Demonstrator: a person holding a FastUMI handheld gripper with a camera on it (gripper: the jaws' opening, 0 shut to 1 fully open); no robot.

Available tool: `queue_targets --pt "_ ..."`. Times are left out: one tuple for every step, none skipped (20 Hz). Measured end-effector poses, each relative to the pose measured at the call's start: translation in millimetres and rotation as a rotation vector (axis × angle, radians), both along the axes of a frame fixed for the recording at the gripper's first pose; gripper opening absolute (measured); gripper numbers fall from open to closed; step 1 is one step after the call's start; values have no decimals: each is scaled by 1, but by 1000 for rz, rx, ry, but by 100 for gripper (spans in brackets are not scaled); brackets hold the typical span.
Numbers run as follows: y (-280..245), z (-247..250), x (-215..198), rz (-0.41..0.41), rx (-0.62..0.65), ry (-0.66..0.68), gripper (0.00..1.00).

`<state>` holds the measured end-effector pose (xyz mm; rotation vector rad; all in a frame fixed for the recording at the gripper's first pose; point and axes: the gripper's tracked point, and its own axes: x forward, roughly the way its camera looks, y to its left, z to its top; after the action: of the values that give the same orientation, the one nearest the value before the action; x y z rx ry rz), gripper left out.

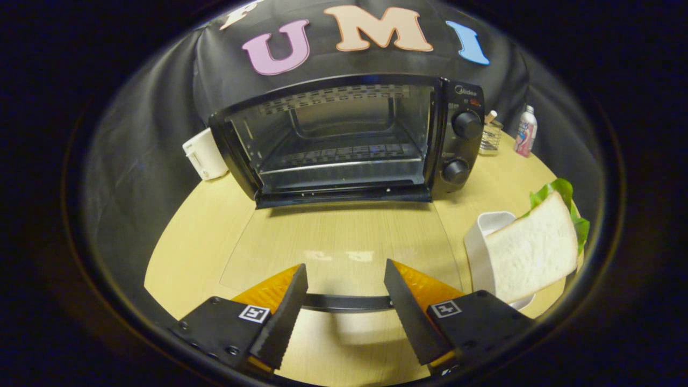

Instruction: Open the toaster oven, put the food inside, and close the toaster oven door.

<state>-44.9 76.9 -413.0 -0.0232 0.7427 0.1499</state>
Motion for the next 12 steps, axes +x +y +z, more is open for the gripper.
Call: queue_targets --pt "0 1 0 4 1 4 93" --pt "0 2 0 7 9 8 93" --pt "1 5 0 10 24 19 93" --pt "1 8 0 9 48 32 93" --pt "-1 12 0 7 75 53 93" --pt "-2 17 -1 6 103 63 93" --pt "-4 27 0 15 123 57 93" --pt "-9 39 1 31 130 48 93" --pt "-15 52 1 53 132 37 93" --pt "-23 65 1 74 136 28 93" --pt "-32 83 1 90 147 17 93" --pt "-42 102 3 100 160 -5 93"
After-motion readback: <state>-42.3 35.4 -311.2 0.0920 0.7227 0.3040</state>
